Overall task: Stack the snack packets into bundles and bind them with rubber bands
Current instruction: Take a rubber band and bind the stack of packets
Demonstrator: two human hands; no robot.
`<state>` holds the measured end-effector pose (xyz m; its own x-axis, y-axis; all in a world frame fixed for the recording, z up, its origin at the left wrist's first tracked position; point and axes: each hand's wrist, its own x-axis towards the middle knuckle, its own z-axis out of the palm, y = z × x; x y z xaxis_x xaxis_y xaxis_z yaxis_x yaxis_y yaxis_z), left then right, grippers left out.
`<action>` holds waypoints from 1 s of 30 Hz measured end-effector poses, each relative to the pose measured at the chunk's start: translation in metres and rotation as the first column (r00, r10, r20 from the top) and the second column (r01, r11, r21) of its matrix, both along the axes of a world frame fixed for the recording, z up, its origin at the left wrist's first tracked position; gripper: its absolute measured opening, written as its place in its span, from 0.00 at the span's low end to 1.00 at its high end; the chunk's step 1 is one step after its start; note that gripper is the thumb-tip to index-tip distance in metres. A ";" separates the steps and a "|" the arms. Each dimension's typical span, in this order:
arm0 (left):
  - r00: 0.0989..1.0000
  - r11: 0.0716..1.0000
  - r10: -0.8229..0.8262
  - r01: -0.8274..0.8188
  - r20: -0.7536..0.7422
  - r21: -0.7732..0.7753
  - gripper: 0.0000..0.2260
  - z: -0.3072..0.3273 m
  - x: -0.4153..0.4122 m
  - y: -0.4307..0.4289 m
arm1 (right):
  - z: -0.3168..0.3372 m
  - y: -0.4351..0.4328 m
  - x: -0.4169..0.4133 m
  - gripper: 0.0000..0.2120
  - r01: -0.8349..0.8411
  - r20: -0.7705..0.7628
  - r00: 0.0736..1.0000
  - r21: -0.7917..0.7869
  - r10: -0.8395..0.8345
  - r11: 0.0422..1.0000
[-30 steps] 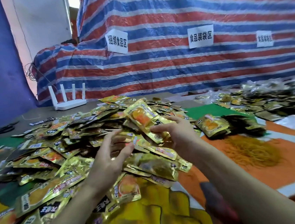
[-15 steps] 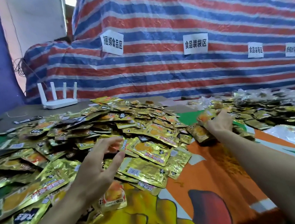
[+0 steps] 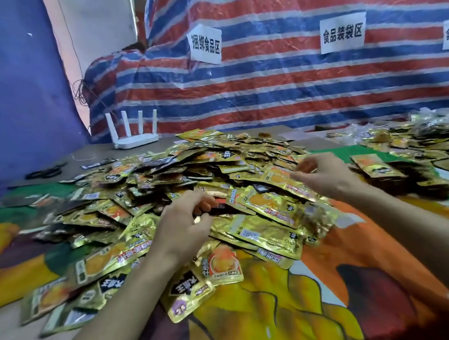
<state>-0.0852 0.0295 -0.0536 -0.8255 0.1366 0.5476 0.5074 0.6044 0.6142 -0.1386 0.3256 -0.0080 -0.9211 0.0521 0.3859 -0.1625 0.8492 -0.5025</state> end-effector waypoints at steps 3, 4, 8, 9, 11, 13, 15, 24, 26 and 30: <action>0.997 0.994 0.043 -0.035 0.071 -0.105 0.12 0.000 0.000 -0.005 | 0.002 -0.039 0.028 0.09 -0.382 0.259 0.898 0.057 0.356 0.922; 0.994 0.989 0.052 -0.038 0.094 -0.146 0.13 0.000 0.001 -0.006 | -0.001 -0.049 0.034 0.11 -0.445 0.301 0.864 0.078 0.404 0.892; 0.979 0.952 0.096 -0.038 0.178 -0.304 0.14 0.000 -0.001 -0.008 | -0.020 -0.076 0.046 0.13 -0.481 0.213 0.867 0.123 0.451 0.868; 0.976 0.942 0.106 -0.037 0.191 -0.333 0.13 0.000 -0.002 -0.009 | -0.024 -0.082 0.046 0.12 -0.468 0.173 0.879 0.122 0.445 0.875; 0.973 0.938 0.117 -0.043 0.199 -0.344 0.12 -0.001 -0.004 -0.010 | -0.029 -0.096 0.047 0.11 -0.440 0.120 0.896 0.095 0.428 0.893; 0.975 0.947 0.126 -0.062 0.185 -0.316 0.10 -0.001 -0.004 -0.010 | -0.033 -0.112 0.044 0.11 -0.407 0.112 0.910 0.069 0.398 0.911; 0.976 0.949 0.139 -0.083 0.168 -0.304 0.05 0.000 -0.004 -0.009 | -0.036 -0.129 0.042 0.12 -0.374 0.119 0.923 0.065 0.365 0.925; 0.989 0.999 0.026 -0.021 0.144 -0.036 0.04 0.001 -0.003 -0.013 | -0.042 -0.139 0.041 0.08 -0.447 0.057 0.890 -0.093 0.453 0.890; 0.980 0.978 -0.085 0.047 0.180 0.202 0.03 0.004 0.000 -0.011 | -0.041 -0.134 0.041 0.06 -0.443 -0.011 0.894 -0.183 0.448 0.878; 0.962 0.865 -0.211 0.102 0.172 0.491 0.09 0.010 0.001 -0.010 | -0.035 -0.123 0.046 0.03 -0.485 -0.048 0.847 -0.476 0.529 0.734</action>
